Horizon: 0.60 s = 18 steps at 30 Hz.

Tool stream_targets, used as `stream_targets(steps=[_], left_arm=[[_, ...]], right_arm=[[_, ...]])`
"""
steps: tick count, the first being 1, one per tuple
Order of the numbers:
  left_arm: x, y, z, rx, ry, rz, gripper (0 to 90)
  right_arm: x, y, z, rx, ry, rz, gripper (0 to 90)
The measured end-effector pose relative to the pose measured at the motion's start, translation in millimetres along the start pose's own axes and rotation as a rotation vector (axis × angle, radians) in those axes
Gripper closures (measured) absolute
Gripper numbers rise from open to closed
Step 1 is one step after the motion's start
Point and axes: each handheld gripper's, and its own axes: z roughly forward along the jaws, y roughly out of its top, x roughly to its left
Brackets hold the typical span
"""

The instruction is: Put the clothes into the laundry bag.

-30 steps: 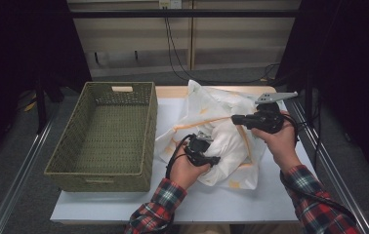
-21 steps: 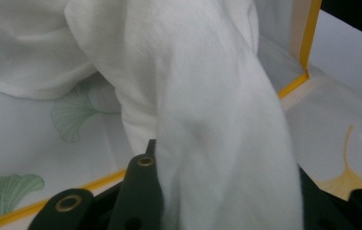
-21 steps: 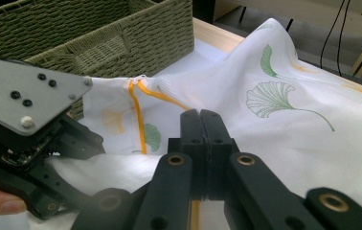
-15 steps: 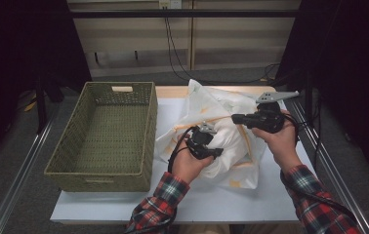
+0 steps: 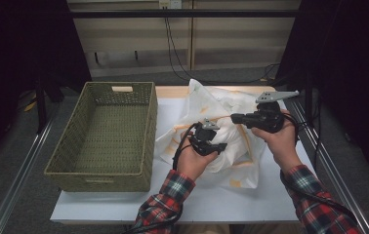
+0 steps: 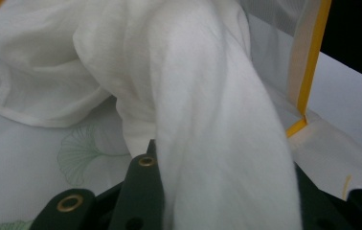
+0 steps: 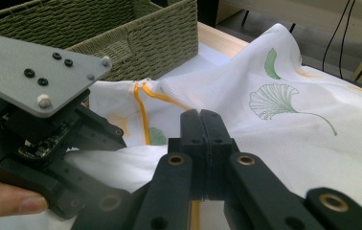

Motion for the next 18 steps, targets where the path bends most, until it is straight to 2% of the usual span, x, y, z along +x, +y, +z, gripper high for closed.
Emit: stream_targets(steps=[4, 6, 12, 15, 18], left_arm=[[-0.2, 2.7, 2.8, -0.018, 0.016, 0.008, 72.1], [-1.2, 2.4, 5.4, -0.048, 0.032, 0.011, 72.1], [-6.2, -2.6, 18.9, -0.056, 0.032, 0.032, 70.6], [-6.0, -8.0, 24.8, -0.046, 0.026, 0.035, 66.9], [-4.6, -14.2, 29.1, -0.039, 0.016, 0.023, 59.2]], right_arm=[[-0.5, -0.5, -0.5, -0.003, 0.0, 0.002, 89.5], [-0.4, -0.8, -0.6, -0.003, 0.002, 0.0, 89.5], [-1.7, -2.2, -1.6, -0.008, 0.002, 0.007, 89.5], [-2.5, -3.7, -1.6, -0.009, 0.002, 0.009, 89.5], [-3.7, -5.6, -1.3, -0.004, -0.001, 0.016, 89.5]])
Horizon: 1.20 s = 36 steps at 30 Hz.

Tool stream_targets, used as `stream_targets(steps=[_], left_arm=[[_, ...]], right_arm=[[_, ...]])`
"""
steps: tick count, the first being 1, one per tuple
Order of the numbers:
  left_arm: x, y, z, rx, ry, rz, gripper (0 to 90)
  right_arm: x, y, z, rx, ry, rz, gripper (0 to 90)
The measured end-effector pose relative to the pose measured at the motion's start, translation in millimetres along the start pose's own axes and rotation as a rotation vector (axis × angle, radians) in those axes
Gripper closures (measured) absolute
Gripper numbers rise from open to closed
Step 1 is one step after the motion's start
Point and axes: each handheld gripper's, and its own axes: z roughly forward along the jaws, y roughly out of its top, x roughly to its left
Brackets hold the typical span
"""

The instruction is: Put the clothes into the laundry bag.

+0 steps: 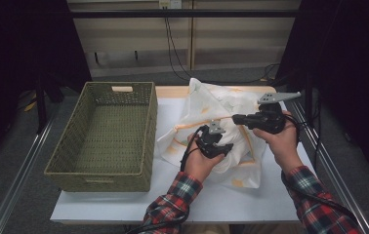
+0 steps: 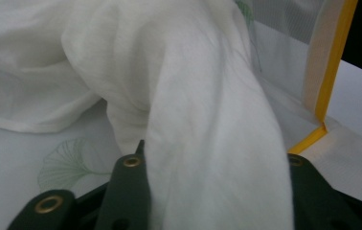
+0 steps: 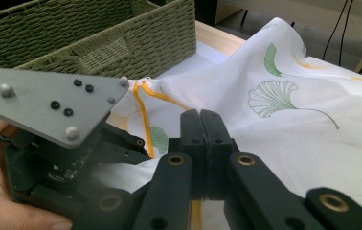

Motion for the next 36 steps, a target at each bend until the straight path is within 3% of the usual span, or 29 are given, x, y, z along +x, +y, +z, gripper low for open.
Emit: stream_targets(steps=[2, 8, 14, 19, 27, 36], left_arm=[[1.0, -3.6, 1.0, 0.005, 0.0, 0.008, 55.9], [5.4, -6.7, -0.7, 0.004, 0.001, -0.021, 44.3], [6.1, -7.2, -5.3, 0.002, 0.006, -0.019, 30.5], [4.9, -5.5, -14.2, 0.029, 0.02, -0.008, 15.8], [6.6, -7.5, -27.7, 0.058, 0.028, 0.006, 14.4], [12.7, -15.0, -30.1, 0.053, 0.023, -0.025, 14.4]], right_arm=[[-0.3, -0.7, 1.3, 0.002, 0.001, 0.001, 89.5], [-1.3, -1.4, 5.6, 0.011, -0.002, -0.002, 89.5], [-4.9, -3.9, 8.8, 0.024, -0.019, 0.001, 89.5], [-9.1, -5.6, 6.9, 0.027, -0.03, 0.005, 89.4], [-12.9, -9.2, 7.5, 0.033, -0.044, 0.015, 89.3], [-15.5, -11.8, 11.9, 0.038, -0.062, 0.03, 84.7]])
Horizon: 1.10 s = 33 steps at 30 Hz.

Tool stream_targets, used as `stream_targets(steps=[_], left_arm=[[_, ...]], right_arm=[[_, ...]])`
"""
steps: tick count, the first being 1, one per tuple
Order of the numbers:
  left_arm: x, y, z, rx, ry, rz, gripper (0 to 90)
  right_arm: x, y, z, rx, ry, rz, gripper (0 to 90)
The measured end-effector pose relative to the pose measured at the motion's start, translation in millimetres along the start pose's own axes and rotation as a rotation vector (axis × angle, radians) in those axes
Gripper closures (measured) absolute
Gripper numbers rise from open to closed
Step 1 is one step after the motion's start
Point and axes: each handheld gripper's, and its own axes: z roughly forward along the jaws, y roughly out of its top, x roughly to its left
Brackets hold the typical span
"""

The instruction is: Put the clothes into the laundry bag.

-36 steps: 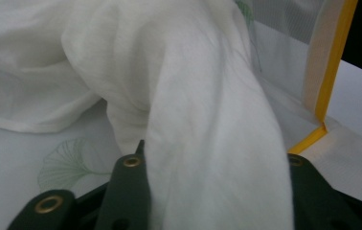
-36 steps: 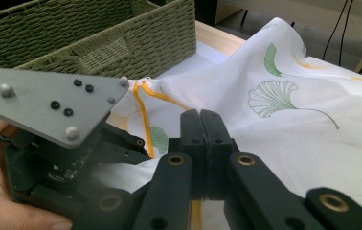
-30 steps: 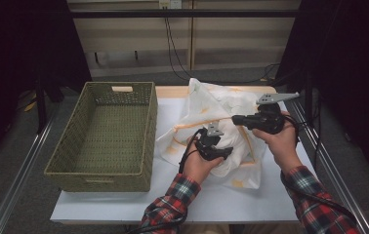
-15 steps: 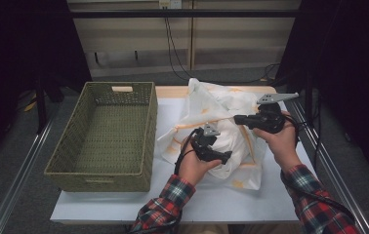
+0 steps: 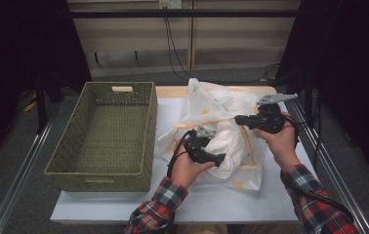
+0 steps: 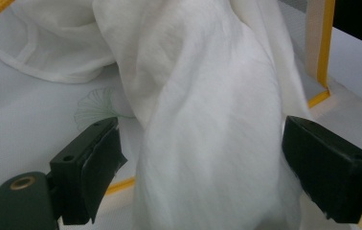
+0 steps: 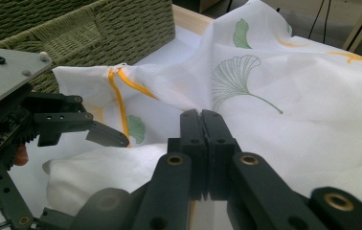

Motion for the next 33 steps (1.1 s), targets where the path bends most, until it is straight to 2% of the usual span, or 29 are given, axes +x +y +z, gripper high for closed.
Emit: stream_targets(steps=[6, 8, 15, 19, 21, 23, 25, 28, 29, 31, 32, 33], left_arm=[[-0.1, -1.0, 0.7, 0.0, 0.003, -0.005, 14.6], [0.2, -1.4, 1.5, 0.003, 0.0, -0.004, 14.6], [0.3, -1.8, 2.2, 0.005, 0.002, -0.005, 14.6], [-0.1, -3.0, 2.4, -0.003, -0.002, -0.008, 14.6], [-0.1, -4.1, 1.5, 0.003, -0.004, -0.001, 14.3], [-0.3, -5.8, 0.5, 0.007, -0.006, -0.006, 13.4], [-0.4, -7.3, -2.0, 0.021, 0.001, 0.0, 12.3], [-2.0, -12.2, -2.0, 0.039, -0.015, -0.004, 11.8], [-2.0, -13.8, -1.5, 0.063, -0.025, 0.007, 14.2], [-4.2, -17.3, 0.8, 0.081, -0.026, 0.007, 18.1], [-4.7, -18.7, 1.8, 0.099, -0.052, 0.011, 23.2], [-6.4, -20.2, 3.9, 0.093, -0.073, -0.001, 31.4]], right_arm=[[-1.2, -5.9, 7.1, 0.014, -0.035, 0.023, 62.8], [-0.5, -7.9, 10.5, 0.021, -0.041, 0.017, 56.5], [5.6, -13.3, 22.7, 0.087, -0.045, -0.04, 47.5], [4.7, -15.2, 27.1, 0.088, -0.06, -0.032, 50.1], [4.2, -16.6, 27.6, 0.097, -0.065, -0.041, 64.4], [1.9, -17.3, 25.8, 0.089, -0.081, -0.021, 73.9], [-0.6, -16.9, 22.5, 0.09, -0.073, -0.014, 87.0], [-2.0, -15.0, 18.3, 0.075, -0.042, -0.012, 89.0], [-2.2, -14.5, 16.6, 0.073, -0.032, -0.013, 89.1], [-2.7, -13.6, 14.0, 0.061, -0.014, 0.003, 89.2], [-2.6, -13.1, 12.7, 0.062, -0.009, 0.002, 89.2], [-1.9, -12.8, 11.8, 0.063, -0.012, 0.001, 89.2]])
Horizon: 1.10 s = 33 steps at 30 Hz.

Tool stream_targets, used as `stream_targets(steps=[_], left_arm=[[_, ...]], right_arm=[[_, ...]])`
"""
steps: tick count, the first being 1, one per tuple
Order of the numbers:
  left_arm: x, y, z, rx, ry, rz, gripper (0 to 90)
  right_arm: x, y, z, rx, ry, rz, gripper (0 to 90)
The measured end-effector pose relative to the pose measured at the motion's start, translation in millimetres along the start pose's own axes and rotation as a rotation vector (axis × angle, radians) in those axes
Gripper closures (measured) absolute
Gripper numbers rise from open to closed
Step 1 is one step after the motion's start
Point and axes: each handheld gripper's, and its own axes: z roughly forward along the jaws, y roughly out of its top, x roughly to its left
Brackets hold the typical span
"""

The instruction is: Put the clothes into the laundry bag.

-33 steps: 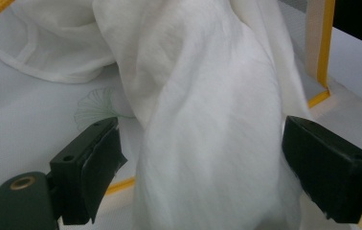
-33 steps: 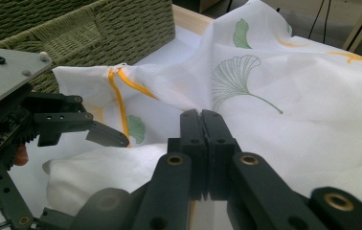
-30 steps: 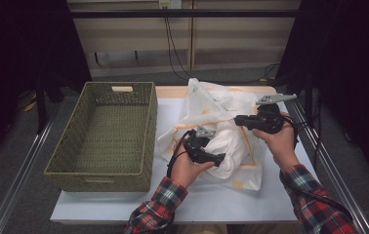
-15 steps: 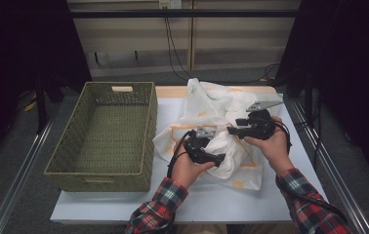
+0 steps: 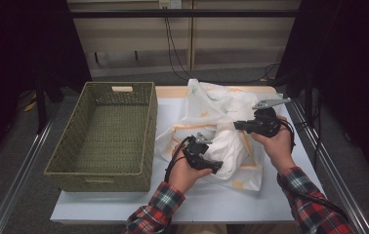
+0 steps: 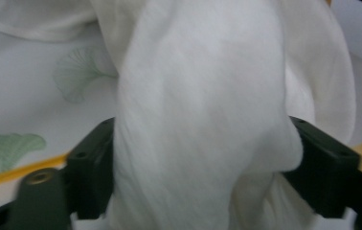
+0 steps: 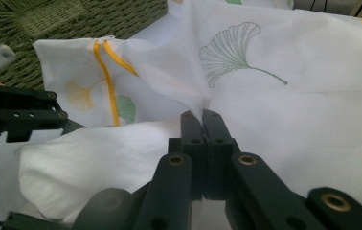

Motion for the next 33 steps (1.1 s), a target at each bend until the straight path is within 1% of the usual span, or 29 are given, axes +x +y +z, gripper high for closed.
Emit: stream_targets(steps=[1, 2, 3, 4, 5, 6, 7, 9, 10, 11, 13, 14, 15, 16, 17, 18, 21, 22, 23, 24, 26, 27, 30, 31, 32, 33], left_arm=[[-1.2, -1.0, 1.7, 0.007, -0.003, 0.008, 36.9], [-1.8, -1.3, 2.7, 0.03, -0.012, 0.036, 44.3], [-4.1, -1.7, 4.4, 0.028, -0.01, 0.03, 51.2], [-4.9, -1.4, 4.8, 0.036, -0.001, 0.043, 56.7], [-5.1, -0.7, 5.0, 0.047, 0.003, 0.066, 63.5], [-5.7, 0.0, 5.5, 0.05, 0.014, 0.07, 68.2], [-5.5, 1.2, 5.3, 0.058, 0.011, 0.064, 72.7], [-5.9, 2.4, 5.7, 0.053, 0.014, 0.06, 76.7], [-5.7, 5.5, 4.6, 0.059, 0.013, 0.054, 77.4], [-6.8, 6.4, 5.1, 0.044, 0.018, 0.046, 77.9], [-7.2, 9.3, 3.9, 0.035, 0.034, 0.046, 78.5], [-6.6, 10.6, 3.4, 0.026, 0.03, 0.047, 78.7], [-7.0, 11.6, 3.5, 0.007, 0.033, 0.041, 79.0], [-6.9, 13.3, 2.3, 0.007, 0.046, 0.042, 79.1], [-6.2, 15.0, 1.6, 0.004, 0.043, 0.039, 79.3], [-6.1, 16.6, 0.8, -0.002, 0.044, 0.035, 79.3], [-6.9, 20.7, 0.1, -0.029, 0.058, 0.034, 79.6], [-7.4, 22.0, 0.3, -0.042, 0.052, 0.029, 79.7], [-7.3, 23.1, 0.6, -0.051, 0.053, 0.035, 79.7], [-7.6, 24.8, 0.6, -0.039, 0.06, 0.039, 79.7], [-7.6, 26.6, 3.0, -0.055, 0.059, 0.033, 79.7], [-7.6, 27.7, 3.5, -0.05, 0.06, 0.033, 79.7], [-8.3, 29.6, 6.5, -0.059, 0.064, 0.032, 79.7], [-8.4, 30.1, 7.7, -0.065, 0.068, 0.023, 79.6], [-8.2, 30.6, 8.9, -0.076, 0.071, 0.025, 79.6], [-7.7, 31.4, 9.5, -0.073, 0.073, 0.031, 79.7]], right_arm=[[0.6, 0.4, -0.9, 0.002, 0.006, -0.002, 89.2], [1.2, 0.9, -1.9, 0.002, 0.008, -0.003, 89.3], [1.6, 1.4, -3.1, -0.001, 0.011, -0.003, 89.3], [1.8, 2.0, -4.2, -0.002, 0.013, -0.005, 89.3], [2.4, 2.6, -5.0, -0.004, 0.019, -0.008, 89.3], [2.9, 3.0, -6.0, -0.003, 0.018, -0.011, 89.3], [3.2, 3.4, -6.7, -0.002, 0.021, -0.013, 89.3], [3.7, 3.9, -7.5, 0.0, 0.026, -0.015, 89.4], [4.9, 4.8, -8.6, 0.0, 0.032, -0.021, 89.4], [5.4, 5.4, -9.1, 0.0, 0.04, -0.022, 89.4], [7.0, 6.5, -9.6, -0.001, 0.046, -0.025, 89.4], [7.6, 7.0, -9.8, -0.002, 0.048, -0.027, 89.4], [7.8, 7.4, -9.8, -0.003, 0.051, -0.034, 89.4], [8.4, 7.8, -9.9, -0.003, 0.053, -0.033, 89.4], [9.0, 8.2, -9.8, -0.005, 0.062, -0.032, 89.4], [9.8, 8.4, -9.5, -0.002, 0.059, -0.037, 89.5], [10.1, 7.9, -9.2, 0.004, 0.066, -0.035, 89.5], [9.3, 7.4, -9.3, 0.004, 0.07, -0.036, 89.4], [8.9, 7.0, -9.5, 0.002, 0.069, -0.035, 89.4], [8.5, 6.7, -9.8, 0.0, 0.072, -0.027, 89.4], [8.4, 6.4, -10.0, 0.003, 0.075, -0.029, 89.4], [8.5, 6.4, -10.3, 0.001, 0.079, -0.029, 89.5], [9.3, 6.9, -10.9, -0.001, 0.089, -0.038, 89.5], [9.6, 7.1, -11.0, 0.001, 0.09, -0.04, 89.5], [9.9, 7.4, -11.4, 0.002, 0.093, -0.043, 89.5], [10.3, 7.6, -11.9, 0.004, 0.091, -0.047, 89.5]])
